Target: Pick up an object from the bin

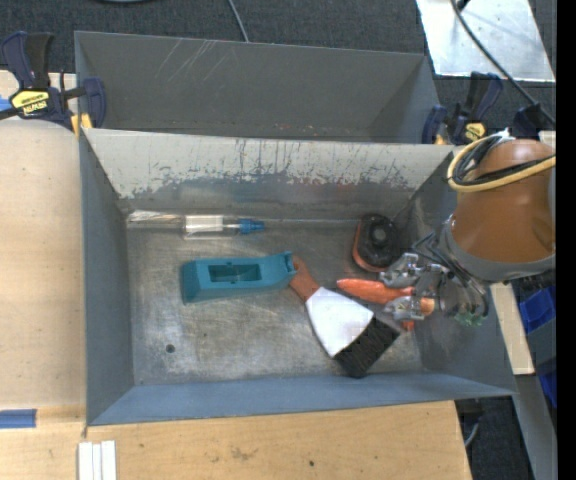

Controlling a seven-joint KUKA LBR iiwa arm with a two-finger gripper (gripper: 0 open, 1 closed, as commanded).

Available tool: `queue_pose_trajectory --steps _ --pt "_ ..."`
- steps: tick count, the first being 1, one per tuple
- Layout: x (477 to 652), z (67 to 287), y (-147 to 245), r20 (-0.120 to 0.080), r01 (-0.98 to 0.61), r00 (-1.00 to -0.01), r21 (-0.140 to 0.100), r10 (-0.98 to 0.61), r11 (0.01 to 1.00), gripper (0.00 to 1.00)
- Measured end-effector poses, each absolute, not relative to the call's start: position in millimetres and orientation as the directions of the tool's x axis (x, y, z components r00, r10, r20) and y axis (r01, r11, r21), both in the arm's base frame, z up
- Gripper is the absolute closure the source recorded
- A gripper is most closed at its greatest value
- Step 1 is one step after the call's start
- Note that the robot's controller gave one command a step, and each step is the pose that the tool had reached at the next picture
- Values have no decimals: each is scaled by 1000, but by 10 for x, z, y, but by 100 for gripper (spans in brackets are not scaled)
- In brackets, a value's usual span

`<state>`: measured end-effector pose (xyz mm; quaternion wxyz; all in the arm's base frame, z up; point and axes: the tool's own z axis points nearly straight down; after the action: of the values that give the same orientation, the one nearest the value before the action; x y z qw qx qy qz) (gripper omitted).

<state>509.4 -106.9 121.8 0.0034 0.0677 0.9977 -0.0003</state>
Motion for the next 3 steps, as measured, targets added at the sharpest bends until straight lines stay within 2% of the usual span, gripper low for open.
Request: queue_pose_trajectory --steps 1,3 --pt "5079 1305 -1067 0 135 -991 0 135 991 100" --pt "5100 1491 -1074 -7 134 -991 0 134 991 100"
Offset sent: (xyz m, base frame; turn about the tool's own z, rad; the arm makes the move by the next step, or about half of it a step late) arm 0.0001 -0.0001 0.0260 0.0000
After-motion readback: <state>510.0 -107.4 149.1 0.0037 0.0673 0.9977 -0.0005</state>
